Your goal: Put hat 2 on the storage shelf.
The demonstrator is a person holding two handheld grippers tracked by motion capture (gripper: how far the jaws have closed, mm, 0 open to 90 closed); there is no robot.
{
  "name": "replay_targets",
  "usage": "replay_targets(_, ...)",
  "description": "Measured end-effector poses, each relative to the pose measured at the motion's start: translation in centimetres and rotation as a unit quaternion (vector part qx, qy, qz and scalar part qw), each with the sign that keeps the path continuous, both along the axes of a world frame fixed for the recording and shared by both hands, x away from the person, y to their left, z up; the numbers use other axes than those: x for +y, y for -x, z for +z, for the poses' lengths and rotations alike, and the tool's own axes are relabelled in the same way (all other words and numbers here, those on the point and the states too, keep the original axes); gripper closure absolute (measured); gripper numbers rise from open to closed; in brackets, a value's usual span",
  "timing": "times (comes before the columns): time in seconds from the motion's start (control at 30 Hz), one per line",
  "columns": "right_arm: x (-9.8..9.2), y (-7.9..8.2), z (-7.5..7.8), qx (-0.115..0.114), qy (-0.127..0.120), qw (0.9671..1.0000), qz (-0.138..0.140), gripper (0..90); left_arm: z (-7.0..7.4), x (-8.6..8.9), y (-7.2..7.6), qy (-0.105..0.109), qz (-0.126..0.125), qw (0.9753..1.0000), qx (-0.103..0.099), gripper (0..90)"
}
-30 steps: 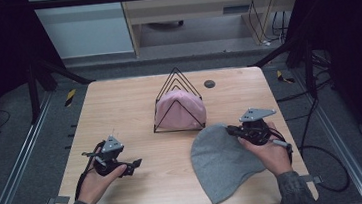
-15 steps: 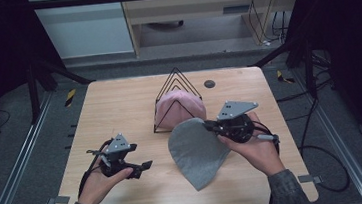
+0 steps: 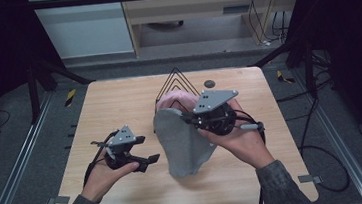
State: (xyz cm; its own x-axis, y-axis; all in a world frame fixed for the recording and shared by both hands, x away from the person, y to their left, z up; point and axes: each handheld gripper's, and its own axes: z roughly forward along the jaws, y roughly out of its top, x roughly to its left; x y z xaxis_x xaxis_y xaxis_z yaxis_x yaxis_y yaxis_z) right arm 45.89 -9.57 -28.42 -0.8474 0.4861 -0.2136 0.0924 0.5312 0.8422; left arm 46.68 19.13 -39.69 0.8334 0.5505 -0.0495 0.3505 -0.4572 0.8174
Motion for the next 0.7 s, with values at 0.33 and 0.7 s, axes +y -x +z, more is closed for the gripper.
replay_targets(0.33,0.9,0.3,2.2,-0.012,0.005,0.9998,0.013,87.5,1.6,0.2,-0.8,0.005,0.006,0.9998,-0.015,17.0)
replay_targets(0.7,1.6,1.2,3.1,-0.015,-0.002,0.9995,0.029,87.5,2.0,-0.1,-1.8,0.030,0.003,0.9993,-0.024,30.6)
